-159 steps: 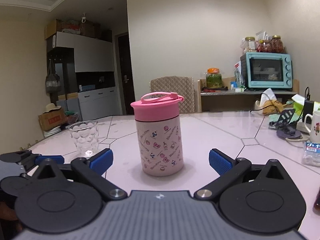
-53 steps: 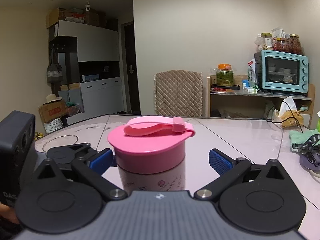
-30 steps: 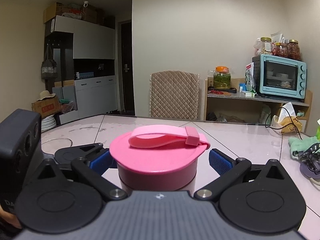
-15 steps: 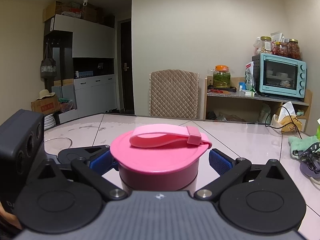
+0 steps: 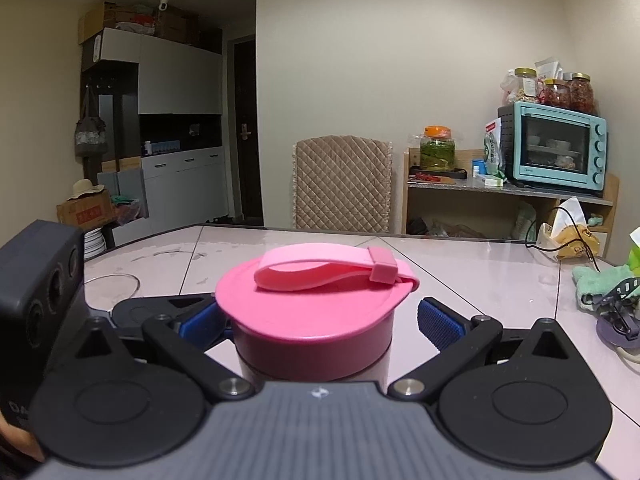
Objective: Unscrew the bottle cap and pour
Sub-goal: 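Close right gripper on the pink lid while left gripper closes on the bottle body, then twist the pink lid with the right gripper while left gripper holds the bottle body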
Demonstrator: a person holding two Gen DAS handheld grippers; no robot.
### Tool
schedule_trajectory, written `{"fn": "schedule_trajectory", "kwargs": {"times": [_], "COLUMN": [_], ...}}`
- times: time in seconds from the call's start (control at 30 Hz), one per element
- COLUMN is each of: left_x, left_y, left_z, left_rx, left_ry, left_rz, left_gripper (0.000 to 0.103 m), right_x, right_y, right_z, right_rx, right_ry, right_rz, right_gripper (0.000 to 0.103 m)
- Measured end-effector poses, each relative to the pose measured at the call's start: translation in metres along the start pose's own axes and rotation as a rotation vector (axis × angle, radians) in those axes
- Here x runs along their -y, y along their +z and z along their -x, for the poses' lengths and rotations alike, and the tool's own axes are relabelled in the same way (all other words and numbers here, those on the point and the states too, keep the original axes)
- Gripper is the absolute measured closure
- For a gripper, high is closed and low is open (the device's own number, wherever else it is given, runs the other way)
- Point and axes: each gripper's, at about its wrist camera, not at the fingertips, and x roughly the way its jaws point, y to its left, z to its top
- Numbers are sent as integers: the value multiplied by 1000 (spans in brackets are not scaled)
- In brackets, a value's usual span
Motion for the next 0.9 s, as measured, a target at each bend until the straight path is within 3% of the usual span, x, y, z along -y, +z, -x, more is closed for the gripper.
{"fn": "schedule_trajectory", "kwargs": {"times": [0.43, 0.7, 0.9], "left_x": [-8, -6, 0], "left_y": [6, 4, 4], "left_z": [-5, -6, -6], "left_rx": [-1, -3, -8], "left_ry": [-4, -1, 3], "left_rz": [0, 0, 4], "left_gripper": [13, 13, 13], "right_x": [-4, -4, 4], "right_y": [2, -1, 0], "right_z": [-5, -4, -4], "right_rx": [-7, 5, 7], "right_ry": [2, 10, 69], "right_rz": [13, 35, 61], "right_gripper": [17, 18, 18]}}
